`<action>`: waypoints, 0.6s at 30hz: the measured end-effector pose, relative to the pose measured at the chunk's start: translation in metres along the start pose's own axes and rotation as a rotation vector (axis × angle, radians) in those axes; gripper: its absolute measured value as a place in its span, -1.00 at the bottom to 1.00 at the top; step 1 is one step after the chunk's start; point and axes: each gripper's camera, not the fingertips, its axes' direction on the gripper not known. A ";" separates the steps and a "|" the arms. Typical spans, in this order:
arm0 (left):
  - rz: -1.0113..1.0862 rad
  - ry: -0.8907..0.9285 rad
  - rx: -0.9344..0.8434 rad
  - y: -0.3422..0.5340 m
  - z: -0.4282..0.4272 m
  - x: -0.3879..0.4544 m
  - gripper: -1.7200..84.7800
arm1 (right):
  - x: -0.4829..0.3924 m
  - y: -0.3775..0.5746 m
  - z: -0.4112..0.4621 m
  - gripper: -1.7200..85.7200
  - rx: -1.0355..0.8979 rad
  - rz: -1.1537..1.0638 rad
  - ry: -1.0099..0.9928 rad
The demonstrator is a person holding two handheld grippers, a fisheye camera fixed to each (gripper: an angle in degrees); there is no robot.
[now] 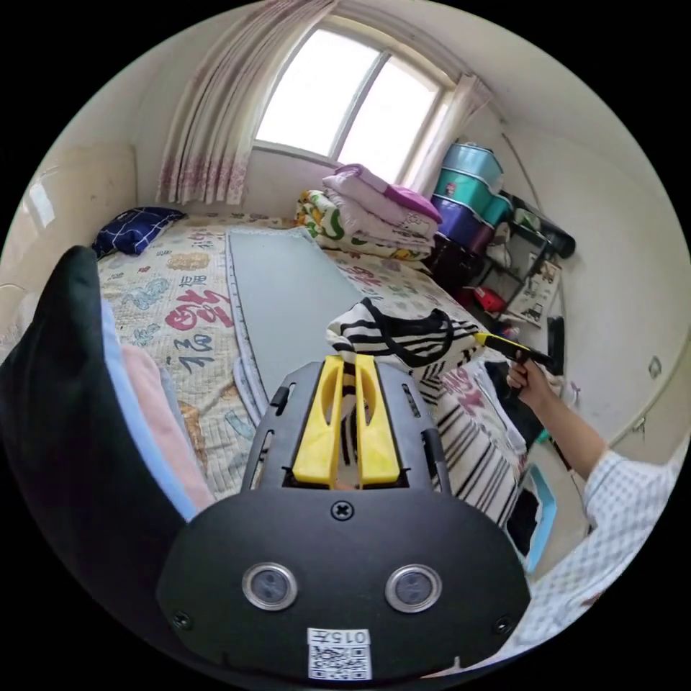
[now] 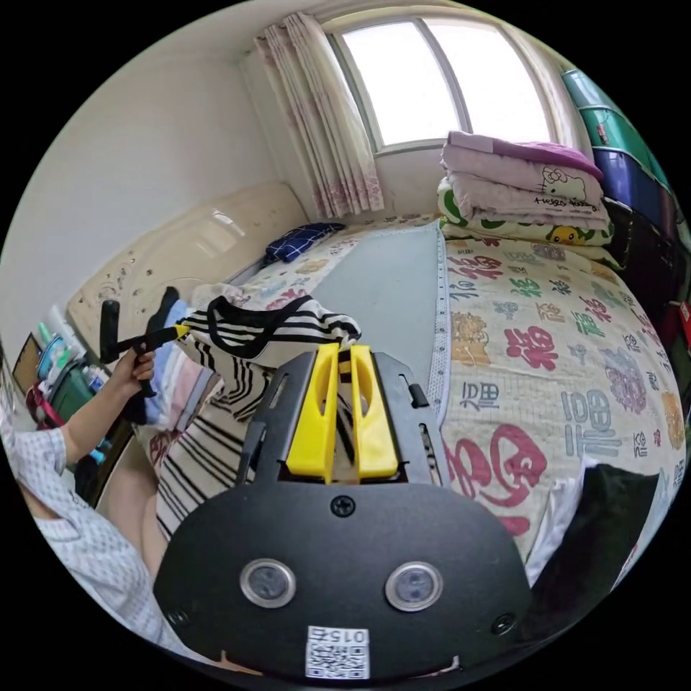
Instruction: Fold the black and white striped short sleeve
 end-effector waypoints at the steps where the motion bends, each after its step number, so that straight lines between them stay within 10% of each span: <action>1: 0.078 0.055 -0.032 0.024 -0.020 0.019 -0.93 | -0.029 0.026 -0.029 -0.88 -0.003 -0.027 -0.025; 8: 0.485 0.176 -0.329 0.206 -0.056 0.119 -0.93 | -0.165 0.188 -0.092 -0.90 -0.192 -0.002 -0.220; 18: 0.545 -0.054 -0.504 0.248 -0.081 0.182 -0.92 | -0.338 0.189 -0.097 -0.90 -0.386 -0.129 -0.049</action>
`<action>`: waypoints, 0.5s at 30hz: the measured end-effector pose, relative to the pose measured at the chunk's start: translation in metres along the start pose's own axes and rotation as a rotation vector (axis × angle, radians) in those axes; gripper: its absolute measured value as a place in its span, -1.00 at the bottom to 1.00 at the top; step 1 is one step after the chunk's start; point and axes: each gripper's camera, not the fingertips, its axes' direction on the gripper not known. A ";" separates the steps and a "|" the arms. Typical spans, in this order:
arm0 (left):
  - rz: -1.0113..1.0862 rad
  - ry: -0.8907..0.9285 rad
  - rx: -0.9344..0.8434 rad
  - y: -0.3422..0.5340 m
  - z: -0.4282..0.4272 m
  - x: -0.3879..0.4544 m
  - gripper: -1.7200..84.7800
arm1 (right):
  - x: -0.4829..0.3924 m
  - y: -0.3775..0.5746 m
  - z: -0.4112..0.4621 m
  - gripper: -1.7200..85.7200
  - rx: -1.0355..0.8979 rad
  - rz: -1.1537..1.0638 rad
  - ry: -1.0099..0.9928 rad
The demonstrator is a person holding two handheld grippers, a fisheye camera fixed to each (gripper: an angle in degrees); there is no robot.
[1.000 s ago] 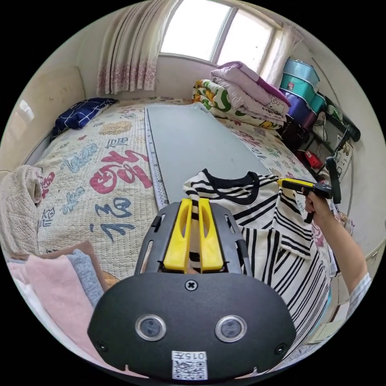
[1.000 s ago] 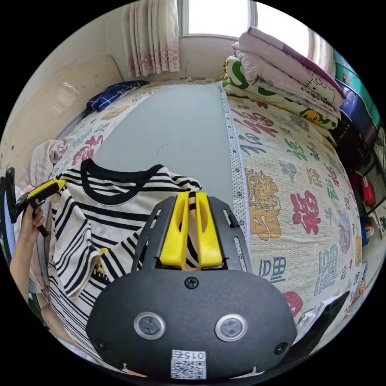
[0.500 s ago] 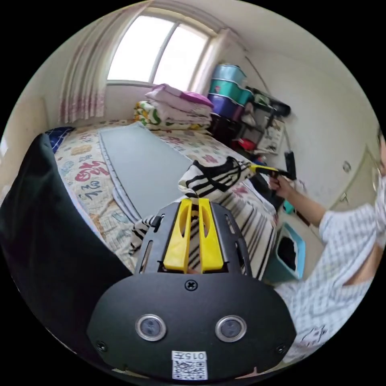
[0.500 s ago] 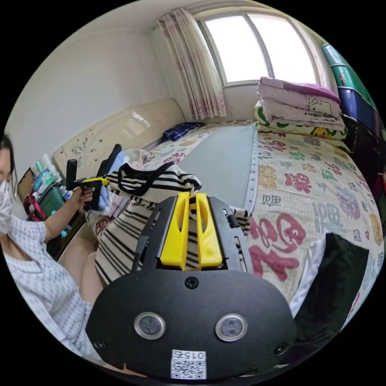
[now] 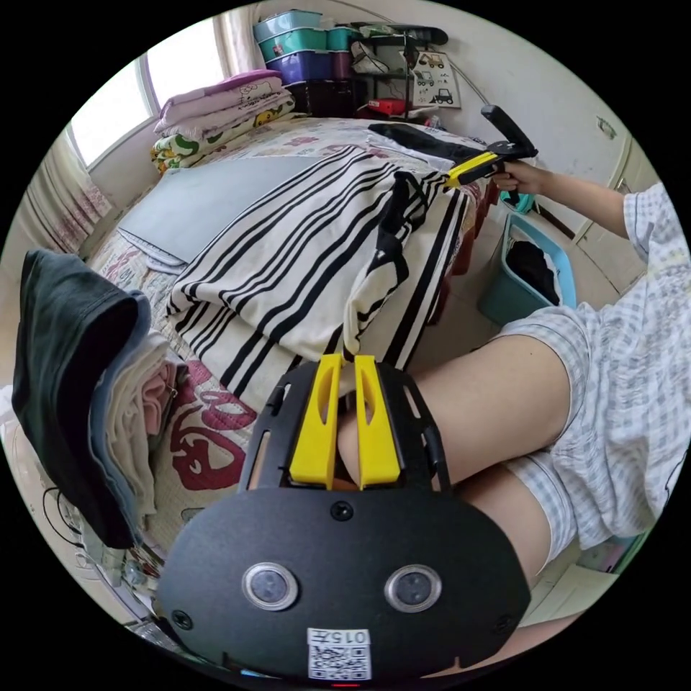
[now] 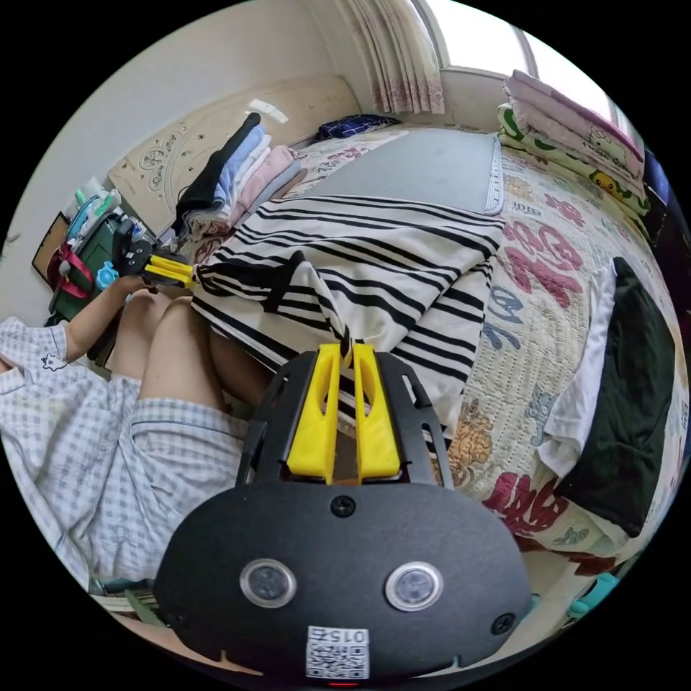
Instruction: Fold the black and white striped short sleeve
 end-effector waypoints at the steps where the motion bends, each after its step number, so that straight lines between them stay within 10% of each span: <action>1: -0.010 -0.001 0.006 0.004 -0.009 0.002 -0.92 | -0.015 -0.010 -0.010 -0.91 0.007 0.005 0.003; 15: -0.287 -0.027 0.236 0.109 -0.120 0.020 -0.95 | -0.158 -0.130 -0.064 -0.97 0.103 0.110 -0.039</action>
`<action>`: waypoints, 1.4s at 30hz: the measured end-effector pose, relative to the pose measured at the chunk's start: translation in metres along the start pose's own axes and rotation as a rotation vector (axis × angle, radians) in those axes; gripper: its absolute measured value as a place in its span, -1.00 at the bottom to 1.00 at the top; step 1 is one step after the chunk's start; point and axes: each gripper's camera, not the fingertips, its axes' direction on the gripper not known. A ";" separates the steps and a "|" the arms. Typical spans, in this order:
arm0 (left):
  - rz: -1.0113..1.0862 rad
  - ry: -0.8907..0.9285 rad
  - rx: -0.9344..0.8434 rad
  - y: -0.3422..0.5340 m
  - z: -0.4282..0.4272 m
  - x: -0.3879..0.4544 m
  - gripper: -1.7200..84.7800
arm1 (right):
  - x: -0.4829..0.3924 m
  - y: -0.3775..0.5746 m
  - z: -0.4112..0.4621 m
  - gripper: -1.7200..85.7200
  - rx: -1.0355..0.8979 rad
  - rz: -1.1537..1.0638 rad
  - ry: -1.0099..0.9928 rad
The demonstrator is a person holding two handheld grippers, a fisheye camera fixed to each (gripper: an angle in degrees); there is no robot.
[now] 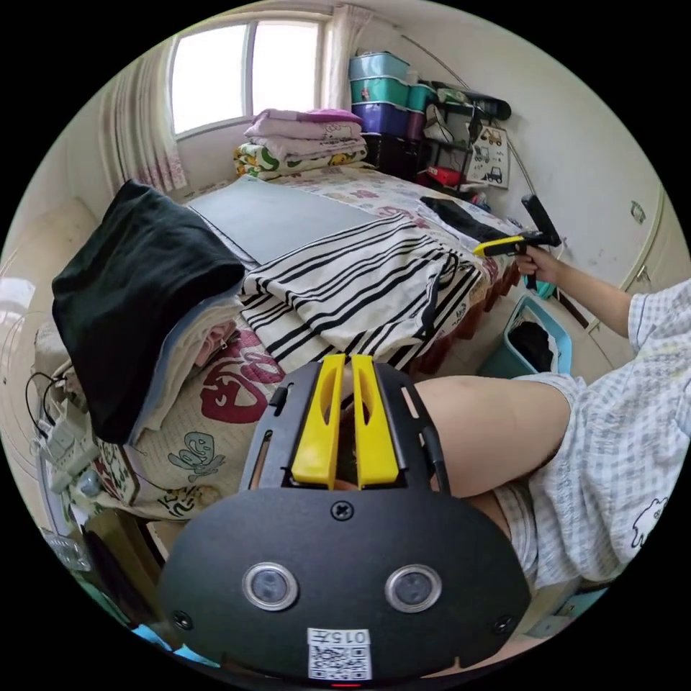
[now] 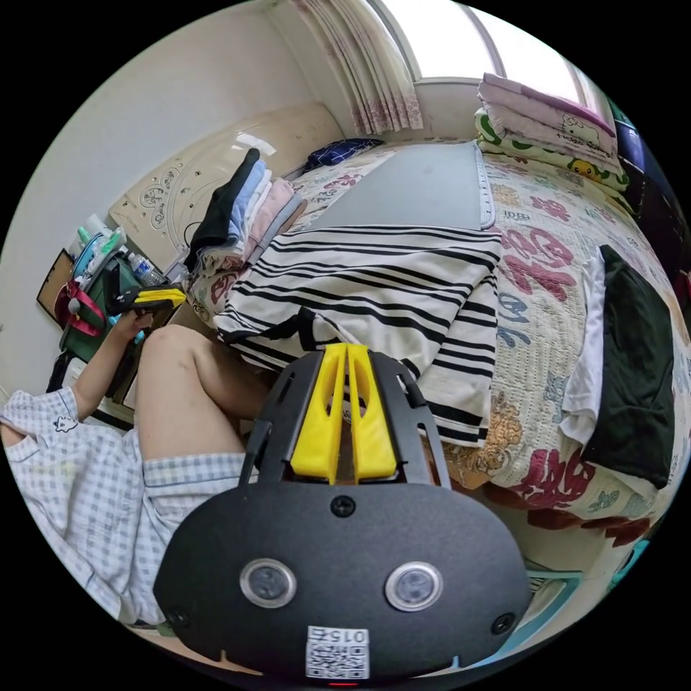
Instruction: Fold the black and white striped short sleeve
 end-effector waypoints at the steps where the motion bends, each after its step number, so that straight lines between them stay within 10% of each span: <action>1: -0.029 0.006 0.040 0.006 -0.008 -0.002 -0.95 | -0.011 -0.010 -0.003 -0.97 0.009 0.007 0.001; 22: -0.382 0.147 0.233 0.030 0.008 -0.033 -0.81 | -0.015 -0.256 -0.228 -0.97 0.523 0.170 -0.017; 28: -0.173 -0.046 0.093 -0.029 0.048 0.019 -0.83 | 0.080 -0.315 -0.183 -0.94 0.451 0.279 -0.026; 42: -0.682 -0.168 -0.073 -0.040 0.218 -0.097 -0.61 | 0.318 -0.445 -0.033 -0.70 0.122 0.542 -0.075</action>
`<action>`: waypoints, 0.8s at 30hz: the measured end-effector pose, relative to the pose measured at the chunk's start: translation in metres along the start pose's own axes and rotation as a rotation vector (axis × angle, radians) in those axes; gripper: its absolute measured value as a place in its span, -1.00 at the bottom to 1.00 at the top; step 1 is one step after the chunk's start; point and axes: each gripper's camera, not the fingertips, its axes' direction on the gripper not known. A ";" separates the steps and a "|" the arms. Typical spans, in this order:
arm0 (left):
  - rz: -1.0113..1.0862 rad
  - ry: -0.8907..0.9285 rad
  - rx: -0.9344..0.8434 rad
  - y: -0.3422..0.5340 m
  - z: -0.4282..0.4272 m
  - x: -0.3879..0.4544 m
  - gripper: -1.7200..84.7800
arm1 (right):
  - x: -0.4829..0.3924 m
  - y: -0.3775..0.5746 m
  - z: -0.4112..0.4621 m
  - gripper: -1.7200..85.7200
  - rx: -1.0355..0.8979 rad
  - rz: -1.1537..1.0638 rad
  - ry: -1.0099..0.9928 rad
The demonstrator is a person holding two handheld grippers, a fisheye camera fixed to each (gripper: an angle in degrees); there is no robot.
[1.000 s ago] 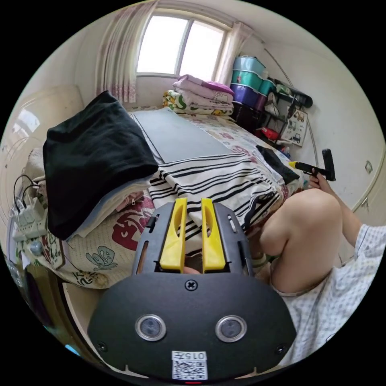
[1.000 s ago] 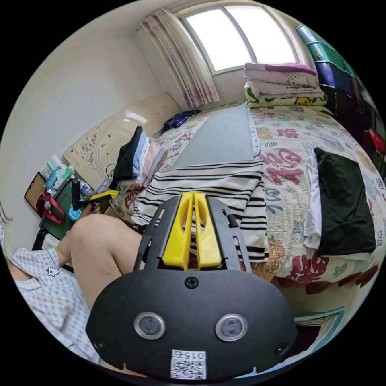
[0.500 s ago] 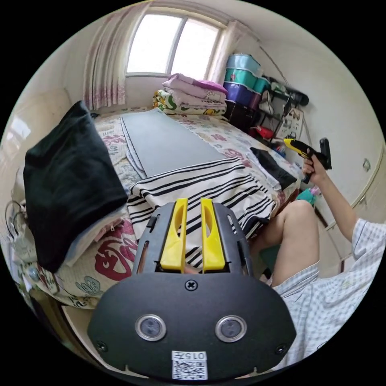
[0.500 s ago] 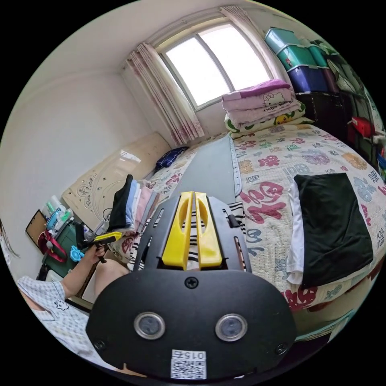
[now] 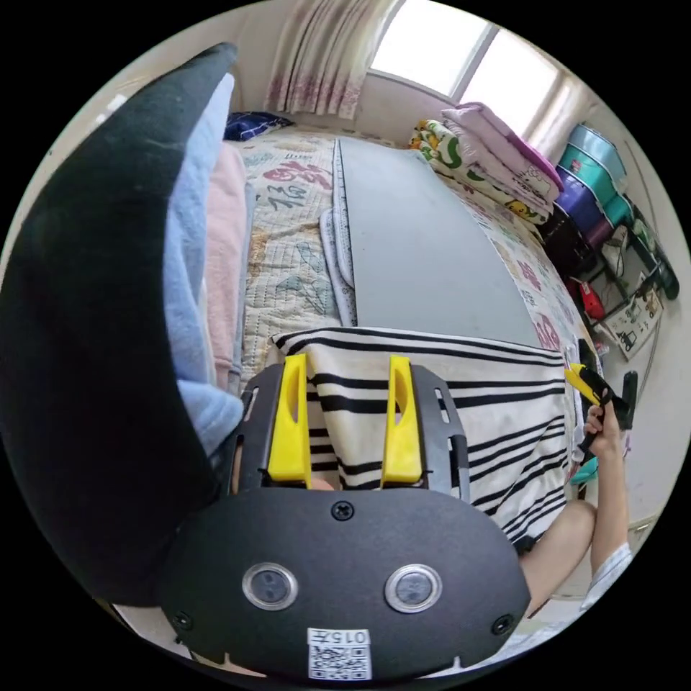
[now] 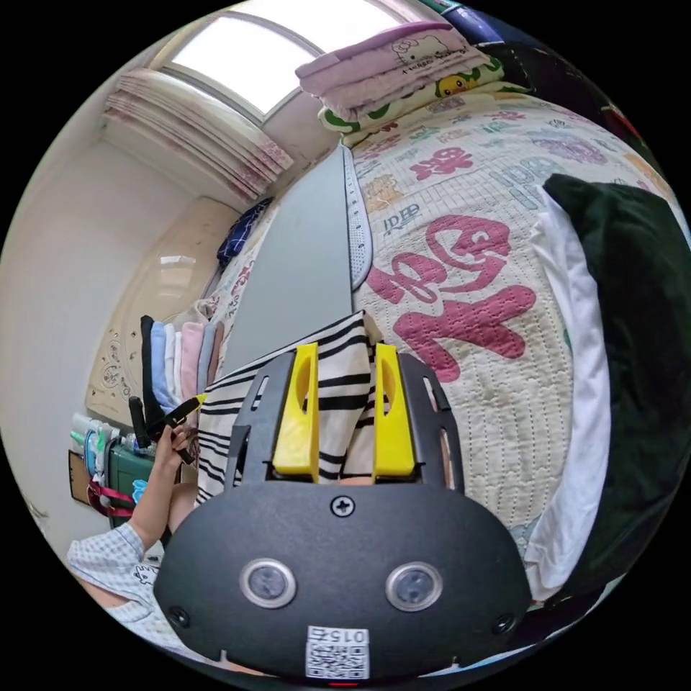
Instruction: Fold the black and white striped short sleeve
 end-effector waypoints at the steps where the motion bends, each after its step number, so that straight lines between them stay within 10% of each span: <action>1: -0.025 0.015 -0.022 0.000 0.012 -0.006 -0.61 | 0.008 -0.013 0.010 -0.70 -0.025 0.020 0.014; 12: -0.101 0.228 0.123 0.029 0.051 -0.042 -0.93 | 0.086 -0.049 -0.002 -0.96 0.064 0.039 -0.057; 24: -0.062 0.264 0.245 0.032 0.079 -0.044 -0.93 | 0.163 -0.017 -0.004 -0.95 0.133 -0.161 0.296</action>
